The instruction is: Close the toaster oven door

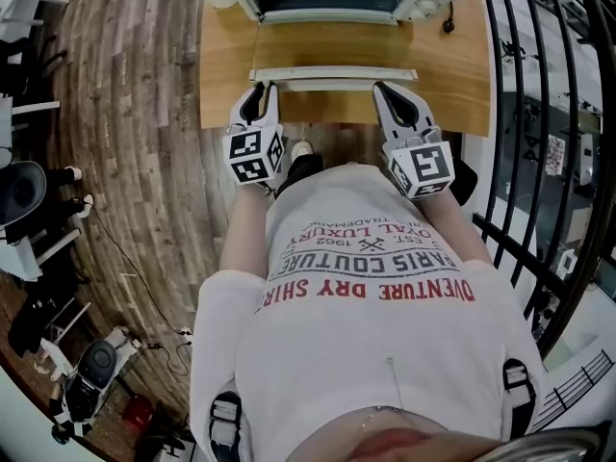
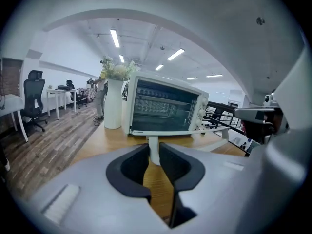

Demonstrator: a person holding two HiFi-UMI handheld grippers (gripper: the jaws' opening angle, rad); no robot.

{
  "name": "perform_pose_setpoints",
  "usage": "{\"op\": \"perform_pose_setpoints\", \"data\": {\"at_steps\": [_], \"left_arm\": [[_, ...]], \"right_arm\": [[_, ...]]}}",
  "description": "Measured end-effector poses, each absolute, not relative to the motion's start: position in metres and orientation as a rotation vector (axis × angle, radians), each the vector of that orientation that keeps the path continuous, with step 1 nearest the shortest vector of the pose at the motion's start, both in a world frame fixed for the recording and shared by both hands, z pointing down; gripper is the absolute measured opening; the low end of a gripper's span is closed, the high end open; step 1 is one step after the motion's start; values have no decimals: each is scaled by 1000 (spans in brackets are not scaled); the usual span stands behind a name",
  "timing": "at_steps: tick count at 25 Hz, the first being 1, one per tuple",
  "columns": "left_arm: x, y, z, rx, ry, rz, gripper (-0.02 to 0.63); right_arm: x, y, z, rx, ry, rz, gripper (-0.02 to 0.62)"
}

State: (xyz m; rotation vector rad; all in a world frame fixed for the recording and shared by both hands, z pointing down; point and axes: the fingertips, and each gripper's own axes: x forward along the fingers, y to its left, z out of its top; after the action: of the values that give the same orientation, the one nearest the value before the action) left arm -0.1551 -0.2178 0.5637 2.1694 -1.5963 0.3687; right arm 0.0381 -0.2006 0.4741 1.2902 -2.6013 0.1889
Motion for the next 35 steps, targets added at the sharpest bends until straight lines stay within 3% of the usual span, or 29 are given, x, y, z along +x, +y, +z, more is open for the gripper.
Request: {"op": "perform_pose_setpoints", "data": {"at_steps": [35], "left_arm": [[-153, -309, 446, 2353, -1661, 248, 83]], "right_arm": [[35, -244, 429, 1354, -2624, 28, 5]]}}
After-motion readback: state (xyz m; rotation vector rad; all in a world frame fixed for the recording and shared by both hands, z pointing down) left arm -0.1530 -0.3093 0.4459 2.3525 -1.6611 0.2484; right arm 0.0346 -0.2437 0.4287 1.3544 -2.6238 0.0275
